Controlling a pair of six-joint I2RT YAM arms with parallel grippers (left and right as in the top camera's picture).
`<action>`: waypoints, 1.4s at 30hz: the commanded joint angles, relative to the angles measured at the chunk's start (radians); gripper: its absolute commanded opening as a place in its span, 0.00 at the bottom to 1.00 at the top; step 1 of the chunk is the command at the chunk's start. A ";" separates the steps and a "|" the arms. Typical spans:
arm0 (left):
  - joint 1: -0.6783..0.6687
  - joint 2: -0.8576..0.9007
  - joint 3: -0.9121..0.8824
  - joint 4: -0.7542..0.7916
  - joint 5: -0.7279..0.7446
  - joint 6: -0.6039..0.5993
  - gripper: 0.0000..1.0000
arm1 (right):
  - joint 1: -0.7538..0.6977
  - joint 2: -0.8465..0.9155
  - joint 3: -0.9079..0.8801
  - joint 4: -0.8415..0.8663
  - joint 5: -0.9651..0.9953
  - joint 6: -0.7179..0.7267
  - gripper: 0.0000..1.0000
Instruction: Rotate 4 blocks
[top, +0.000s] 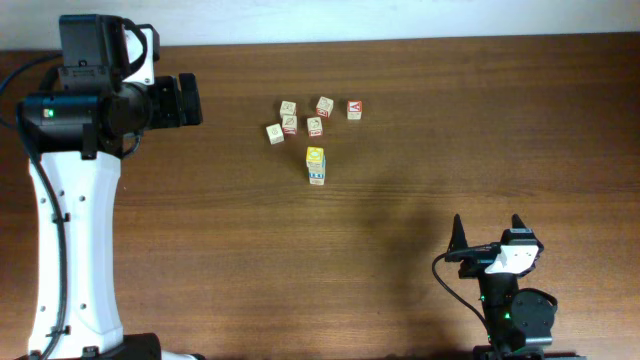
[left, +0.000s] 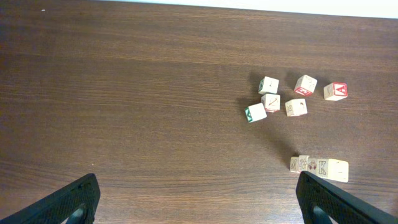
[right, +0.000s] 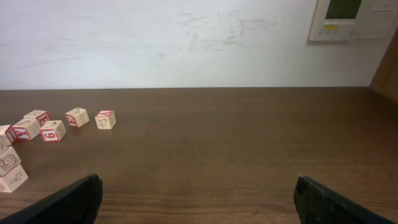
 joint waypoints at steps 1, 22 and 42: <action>0.002 -0.013 0.003 -0.001 -0.003 0.007 0.99 | -0.006 -0.010 -0.010 0.000 0.016 -0.006 0.99; -0.088 -1.389 -1.733 1.084 -0.056 0.291 0.99 | -0.006 -0.008 -0.010 0.000 0.016 -0.006 0.99; -0.088 -1.611 -1.908 1.107 -0.048 0.293 0.99 | -0.006 -0.008 -0.010 0.000 0.016 -0.006 0.98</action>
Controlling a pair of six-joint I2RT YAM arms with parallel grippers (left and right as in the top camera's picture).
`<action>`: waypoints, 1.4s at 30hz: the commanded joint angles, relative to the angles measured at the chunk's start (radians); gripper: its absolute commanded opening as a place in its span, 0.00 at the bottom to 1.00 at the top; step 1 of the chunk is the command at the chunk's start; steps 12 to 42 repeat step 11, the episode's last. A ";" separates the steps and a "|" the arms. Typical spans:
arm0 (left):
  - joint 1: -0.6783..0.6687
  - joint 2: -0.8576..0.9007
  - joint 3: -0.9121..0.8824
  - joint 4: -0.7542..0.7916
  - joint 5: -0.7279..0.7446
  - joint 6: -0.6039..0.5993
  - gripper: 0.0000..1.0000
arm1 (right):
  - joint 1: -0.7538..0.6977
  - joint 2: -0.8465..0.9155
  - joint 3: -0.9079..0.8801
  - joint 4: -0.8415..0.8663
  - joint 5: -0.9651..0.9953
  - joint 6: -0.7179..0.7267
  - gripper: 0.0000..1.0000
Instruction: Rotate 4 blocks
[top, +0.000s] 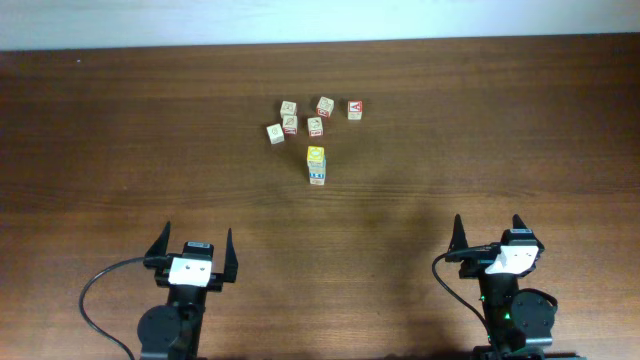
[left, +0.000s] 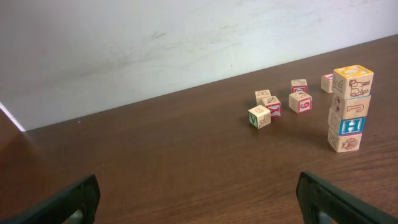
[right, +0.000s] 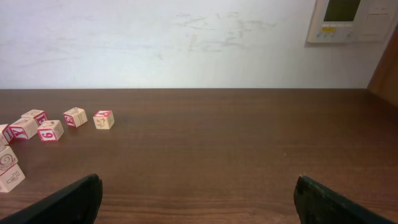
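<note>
A stack of several wooden letter blocks (top: 316, 166) stands mid-table; in the left wrist view the stack (left: 349, 109) has a yellow-edged block on top and a blue H lower down. Behind it lie several loose blocks (top: 310, 115), also seen as loose blocks (left: 280, 102) and loose blocks (right: 62, 121). My left gripper (top: 196, 238) sits open at the front left, far from the blocks, with nothing between its fingers (left: 68, 199). My right gripper (top: 487, 225) sits open at the front right, fingers (right: 336, 202) wide apart and empty.
The dark wooden table (top: 480, 120) runs back to a white wall (right: 186, 43). A wall panel (right: 351, 18) hangs at the back right. Cables trail from both arm bases at the front edge.
My left arm was stretched out high over the table's far left, its camera looking down on the blocks. Now it is folded at the front left, looking level across the table. Blocks and right arm are unchanged.
</note>
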 joint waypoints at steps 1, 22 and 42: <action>0.003 -0.009 -0.008 0.000 0.001 0.013 0.99 | -0.006 -0.006 -0.008 -0.003 0.012 0.002 0.99; 0.003 -0.009 -0.008 0.000 0.001 0.013 0.99 | -0.006 -0.006 -0.008 -0.003 0.011 0.002 0.99; 0.003 -0.009 -0.008 0.000 0.001 0.013 0.99 | -0.006 -0.006 -0.008 -0.003 0.011 0.002 0.99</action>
